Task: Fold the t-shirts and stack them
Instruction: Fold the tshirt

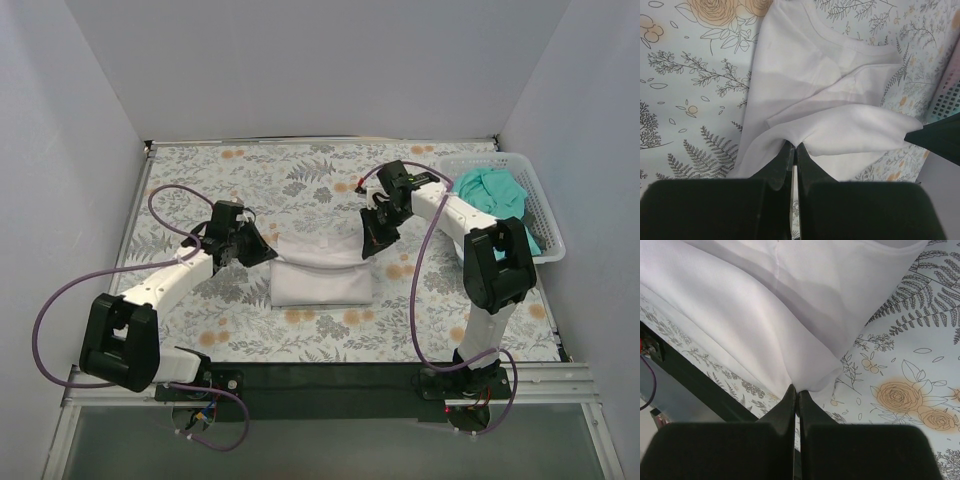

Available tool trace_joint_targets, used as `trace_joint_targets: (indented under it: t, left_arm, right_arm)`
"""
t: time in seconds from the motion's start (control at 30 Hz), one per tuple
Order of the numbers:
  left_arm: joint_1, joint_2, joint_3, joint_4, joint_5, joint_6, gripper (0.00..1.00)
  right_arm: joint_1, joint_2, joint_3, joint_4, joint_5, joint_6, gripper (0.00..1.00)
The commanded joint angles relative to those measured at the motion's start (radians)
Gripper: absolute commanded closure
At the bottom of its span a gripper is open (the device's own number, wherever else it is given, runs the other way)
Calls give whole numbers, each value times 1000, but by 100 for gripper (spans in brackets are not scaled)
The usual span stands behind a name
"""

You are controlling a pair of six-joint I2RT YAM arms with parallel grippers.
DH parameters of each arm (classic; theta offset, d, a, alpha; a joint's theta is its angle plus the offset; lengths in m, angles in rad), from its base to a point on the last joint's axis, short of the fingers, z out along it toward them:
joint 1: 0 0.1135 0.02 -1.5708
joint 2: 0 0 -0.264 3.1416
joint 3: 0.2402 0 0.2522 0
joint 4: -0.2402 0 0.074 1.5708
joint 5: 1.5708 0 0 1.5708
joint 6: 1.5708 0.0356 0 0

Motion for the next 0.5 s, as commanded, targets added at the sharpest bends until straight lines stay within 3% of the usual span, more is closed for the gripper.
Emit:
trace_joint_targets:
  t: [0.0,0.47]
  left_arm:
    - [8,-38,-36,67,-27,-13,100]
    - [61,130,-22,199,-26,-18,100]
  right_arm:
    - [-15,3,43,13,-24,-18,99]
    - [-73,153,77,95,-17,-13,99]
